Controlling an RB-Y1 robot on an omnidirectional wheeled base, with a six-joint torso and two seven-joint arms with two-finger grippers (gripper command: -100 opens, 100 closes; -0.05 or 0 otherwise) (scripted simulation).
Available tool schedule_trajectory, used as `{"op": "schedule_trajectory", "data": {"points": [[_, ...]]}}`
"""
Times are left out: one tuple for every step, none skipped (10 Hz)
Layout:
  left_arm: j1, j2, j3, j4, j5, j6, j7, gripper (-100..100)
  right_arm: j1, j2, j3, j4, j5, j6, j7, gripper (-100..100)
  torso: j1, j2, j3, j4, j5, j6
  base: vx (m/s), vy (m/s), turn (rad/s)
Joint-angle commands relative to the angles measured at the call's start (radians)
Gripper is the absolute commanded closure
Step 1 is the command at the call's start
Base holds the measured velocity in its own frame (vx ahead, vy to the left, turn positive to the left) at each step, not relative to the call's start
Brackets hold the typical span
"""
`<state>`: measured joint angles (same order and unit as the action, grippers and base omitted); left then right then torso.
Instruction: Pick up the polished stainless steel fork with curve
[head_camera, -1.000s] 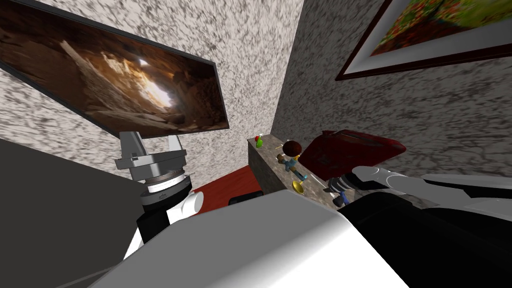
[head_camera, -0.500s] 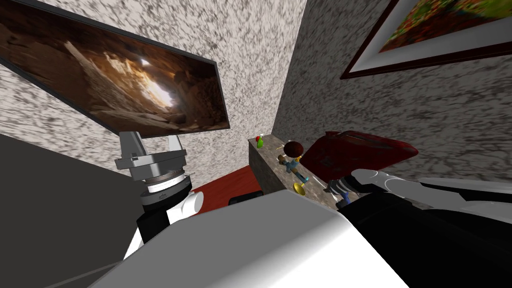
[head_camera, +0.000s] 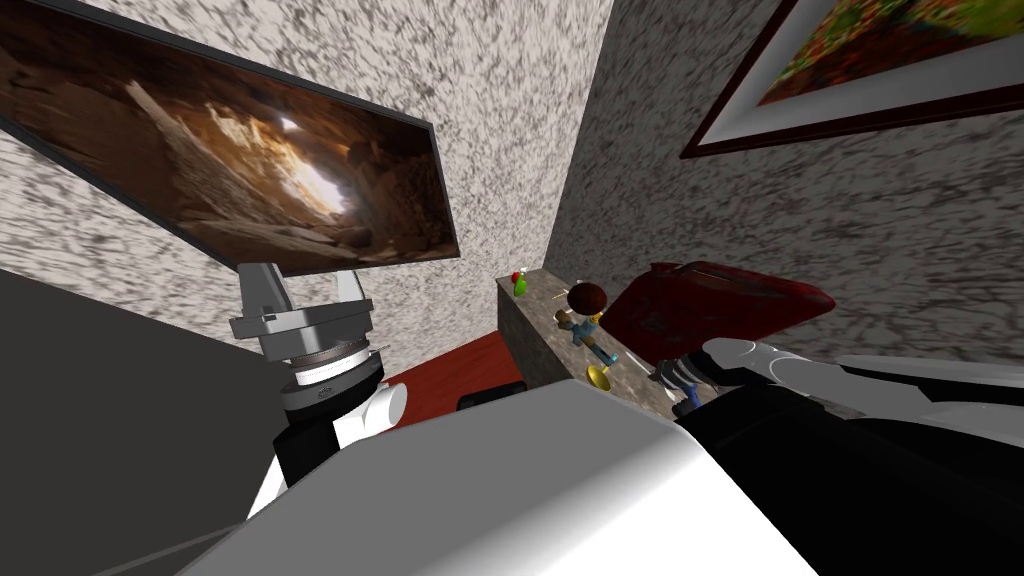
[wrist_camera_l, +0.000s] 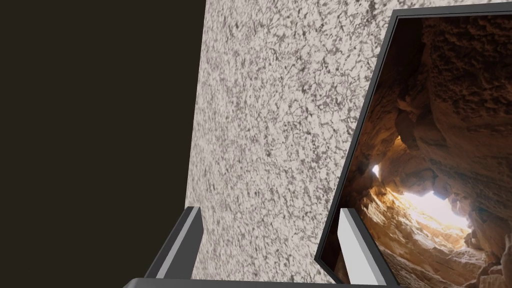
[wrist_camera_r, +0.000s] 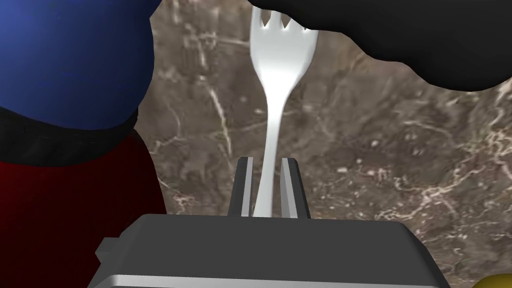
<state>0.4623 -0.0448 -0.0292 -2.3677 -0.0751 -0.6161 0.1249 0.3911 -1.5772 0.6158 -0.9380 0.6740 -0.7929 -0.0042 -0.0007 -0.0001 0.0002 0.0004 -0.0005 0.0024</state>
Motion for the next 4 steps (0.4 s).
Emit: {"op": "schedule_trajectory", "data": {"points": [[0.0, 0.0, 0.0, 0.0, 0.0, 0.0, 0.0, 0, 0.0, -0.031, -0.004, -0.013, -0.007, -0.013, -0.006, 100, 0.0, 0.0, 0.0, 0.0, 0.0, 0.0, -0.01, 0.009, -0.089], [0.0, 0.0, 0.0, 0.0, 0.0, 0.0, 0.0, 0, -0.001, -0.043, -0.005, -0.018, -0.009, -0.02, -0.009, 100, 0.001, 0.001, 0.001, 0.0, 0.002, 0.001, -0.024, 0.012, -0.075], [0.0, 0.0, 0.0, 0.0, 0.0, 0.0, 0.0, 0, 0.001, -0.034, -0.004, -0.017, -0.008, -0.013, -0.006, 100, 0.002, 0.002, 0.001, 0.0, 0.002, 0.001, -0.012, 0.005, -0.01], [0.0, 0.0, 0.0, 0.0, 0.0, 0.0, 0.0, 0, 0.001, -0.036, -0.004, -0.019, -0.009, -0.013, -0.009, 0, 0.002, 0.002, 0.001, 0.0, 0.001, 0.0, 0.0, 0.0, 0.0]]}}
